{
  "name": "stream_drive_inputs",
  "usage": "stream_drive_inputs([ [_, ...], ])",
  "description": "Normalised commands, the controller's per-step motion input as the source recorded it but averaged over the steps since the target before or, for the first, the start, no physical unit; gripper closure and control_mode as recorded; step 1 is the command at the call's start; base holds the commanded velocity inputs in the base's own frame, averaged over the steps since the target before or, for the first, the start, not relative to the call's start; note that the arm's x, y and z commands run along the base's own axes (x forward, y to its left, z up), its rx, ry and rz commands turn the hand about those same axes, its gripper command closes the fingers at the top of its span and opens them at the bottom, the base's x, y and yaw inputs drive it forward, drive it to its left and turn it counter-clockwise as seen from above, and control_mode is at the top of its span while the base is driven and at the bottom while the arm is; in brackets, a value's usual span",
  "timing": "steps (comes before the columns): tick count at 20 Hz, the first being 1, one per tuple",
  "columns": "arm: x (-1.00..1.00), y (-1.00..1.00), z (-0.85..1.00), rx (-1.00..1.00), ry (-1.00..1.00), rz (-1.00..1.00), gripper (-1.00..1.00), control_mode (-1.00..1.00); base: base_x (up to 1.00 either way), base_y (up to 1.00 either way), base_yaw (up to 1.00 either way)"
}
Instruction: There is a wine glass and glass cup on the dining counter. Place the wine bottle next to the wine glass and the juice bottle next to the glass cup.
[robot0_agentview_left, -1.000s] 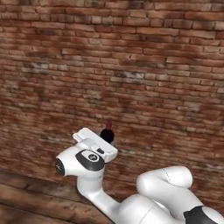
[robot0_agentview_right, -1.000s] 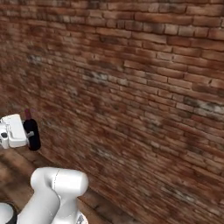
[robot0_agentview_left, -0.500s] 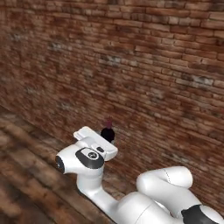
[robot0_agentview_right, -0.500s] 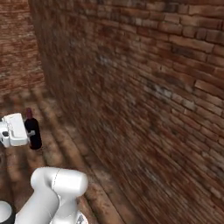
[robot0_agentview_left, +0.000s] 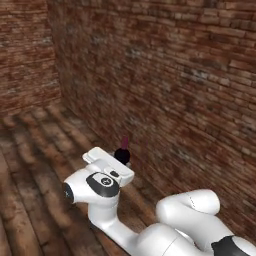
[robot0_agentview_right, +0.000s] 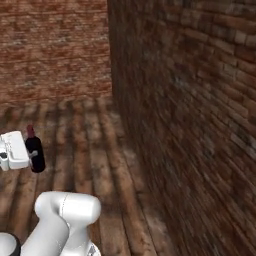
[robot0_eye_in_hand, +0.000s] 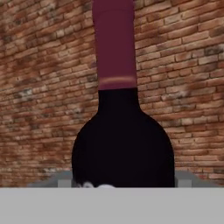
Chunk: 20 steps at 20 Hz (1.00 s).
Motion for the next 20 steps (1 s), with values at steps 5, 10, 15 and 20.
stream_drive_inputs([
  [5,0.0,0.0,0.0,0.0,0.0,0.0,1.0,1.0,0.79,0.09,0.41],
  [10,0.0,0.0,0.0,0.0,0.0,0.0,1.0,1.0,0.79,0.09,0.41],
  [15,0.0,0.0,0.0,0.0,0.0,0.0,1.0,1.0,0.8,0.08,0.4],
  [20,0.0,0.0,0.0,0.0,0.0,0.0,1.0,1.0,0.82,0.08,0.38],
])
